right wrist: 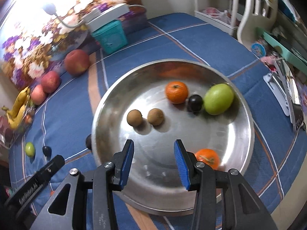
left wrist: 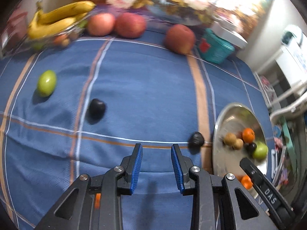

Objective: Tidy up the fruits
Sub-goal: 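Move both grippers back toward the last orange on the cloth, then lower the left gripper onto the orange and close it, then grasp a black plum with the right gripper while the left gripper holds the orange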

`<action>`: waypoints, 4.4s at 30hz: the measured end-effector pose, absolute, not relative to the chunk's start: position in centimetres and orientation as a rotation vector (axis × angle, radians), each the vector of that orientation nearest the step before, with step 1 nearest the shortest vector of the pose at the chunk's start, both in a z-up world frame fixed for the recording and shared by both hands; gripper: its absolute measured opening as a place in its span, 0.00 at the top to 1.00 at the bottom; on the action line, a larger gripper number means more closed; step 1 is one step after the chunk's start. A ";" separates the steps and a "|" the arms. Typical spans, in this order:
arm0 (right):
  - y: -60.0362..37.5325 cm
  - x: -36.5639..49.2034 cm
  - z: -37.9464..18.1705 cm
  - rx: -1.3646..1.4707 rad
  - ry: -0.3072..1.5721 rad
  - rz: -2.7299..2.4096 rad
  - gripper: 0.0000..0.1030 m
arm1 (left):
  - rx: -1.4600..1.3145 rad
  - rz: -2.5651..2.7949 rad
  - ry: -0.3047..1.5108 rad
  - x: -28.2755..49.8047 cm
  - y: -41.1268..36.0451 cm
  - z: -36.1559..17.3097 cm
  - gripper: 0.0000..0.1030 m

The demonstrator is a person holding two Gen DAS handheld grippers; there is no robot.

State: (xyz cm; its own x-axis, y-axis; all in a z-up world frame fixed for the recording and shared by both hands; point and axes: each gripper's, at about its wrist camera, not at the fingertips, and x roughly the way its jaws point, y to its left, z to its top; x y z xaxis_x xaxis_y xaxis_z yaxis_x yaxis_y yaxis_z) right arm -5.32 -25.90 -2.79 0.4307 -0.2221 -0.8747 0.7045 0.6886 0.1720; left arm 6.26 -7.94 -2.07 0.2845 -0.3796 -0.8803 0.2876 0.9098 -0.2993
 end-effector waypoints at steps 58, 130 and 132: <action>-17.4 -2.5 -3.0 0.332 1.114 -0.448 0.04 | -0.195 -0.191 1.434 4.3 0.5 -5.7 0.01; -17.8 5.2 -1.6 0.119 1.028 -0.322 0.44 | -0.333 -0.382 1.374 11.1 -3.3 -3.1 0.60; -17.4 5.8 -2.0 0.092 1.060 -0.311 0.51 | -0.344 -0.390 1.372 11.1 -3.2 -2.8 0.60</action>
